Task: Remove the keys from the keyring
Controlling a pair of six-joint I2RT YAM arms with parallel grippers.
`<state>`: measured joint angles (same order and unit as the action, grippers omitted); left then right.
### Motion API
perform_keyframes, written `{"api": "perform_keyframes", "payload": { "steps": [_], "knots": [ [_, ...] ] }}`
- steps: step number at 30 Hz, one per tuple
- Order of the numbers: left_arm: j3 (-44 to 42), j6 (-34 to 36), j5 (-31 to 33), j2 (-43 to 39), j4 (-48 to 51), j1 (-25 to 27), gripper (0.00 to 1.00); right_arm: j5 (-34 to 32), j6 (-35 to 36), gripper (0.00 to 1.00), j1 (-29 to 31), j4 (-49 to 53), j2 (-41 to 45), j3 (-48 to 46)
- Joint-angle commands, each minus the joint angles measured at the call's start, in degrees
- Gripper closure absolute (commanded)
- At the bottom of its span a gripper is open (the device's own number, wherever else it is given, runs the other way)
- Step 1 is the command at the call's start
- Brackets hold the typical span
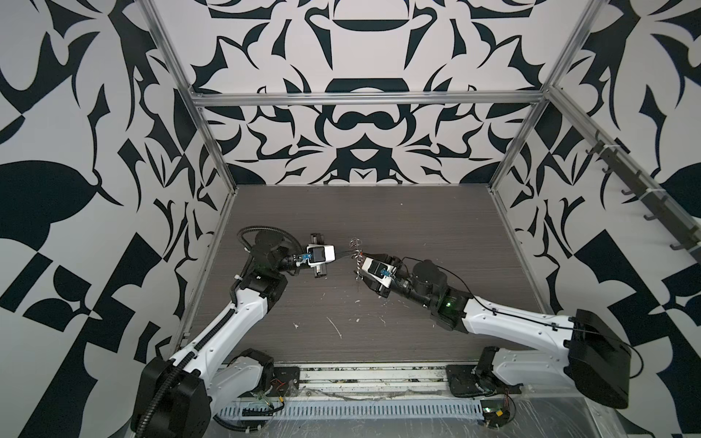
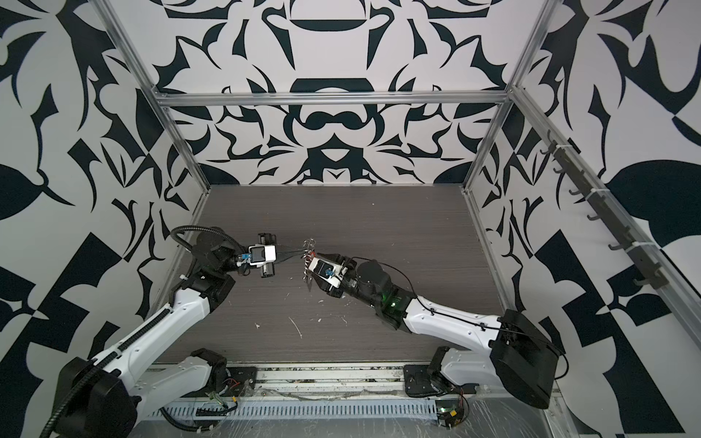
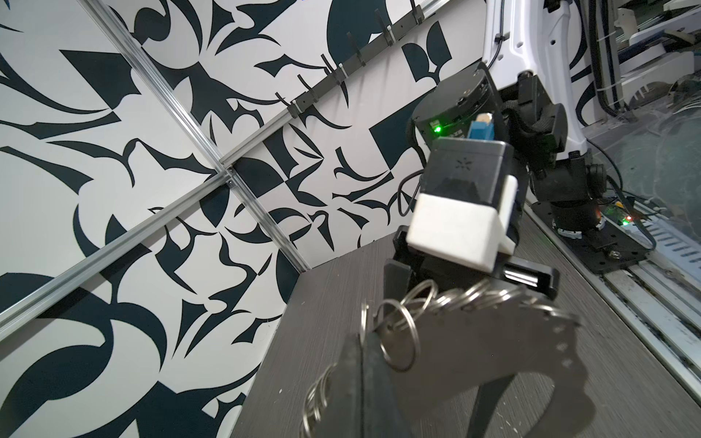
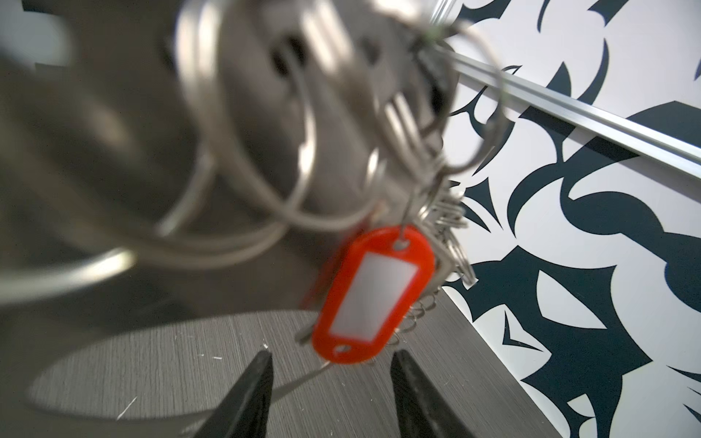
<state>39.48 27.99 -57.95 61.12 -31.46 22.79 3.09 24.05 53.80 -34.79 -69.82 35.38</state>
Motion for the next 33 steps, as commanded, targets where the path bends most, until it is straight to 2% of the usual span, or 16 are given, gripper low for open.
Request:
{"api": "perform_keyframes", "payload": {
  "steps": [1,6,12,21,27,33],
  "knots": [
    [0.77,-0.68,-0.23,-0.85,-1.58,-0.18,1.00,-3.16,-1.26,0.47,0.43,-6.73,0.90,0.37],
    [0.75,-0.75,-0.14,-0.52,-1.69,-0.14,1.00,-2.38,-1.27,0.48,0.44,-7.87,1.31,0.35],
    [0.77,-0.74,-0.17,-0.48,-1.67,-0.16,1.00,-2.39,0.84,0.52,0.47,-3.98,2.36,1.08],
    [1.00,-0.79,-0.23,0.08,-1.66,-0.19,1.00,-3.03,4.38,0.66,0.44,0.33,4.03,1.43],
    [1.15,-0.90,-0.32,0.06,-1.58,-0.12,1.00,-6.45,5.14,0.80,0.48,-1.60,4.69,0.81],
    [1.36,-0.95,-0.41,0.09,-1.23,-0.19,1.00,-8.68,4.56,0.81,0.34,-7.67,4.88,-0.52]
  ]
}}
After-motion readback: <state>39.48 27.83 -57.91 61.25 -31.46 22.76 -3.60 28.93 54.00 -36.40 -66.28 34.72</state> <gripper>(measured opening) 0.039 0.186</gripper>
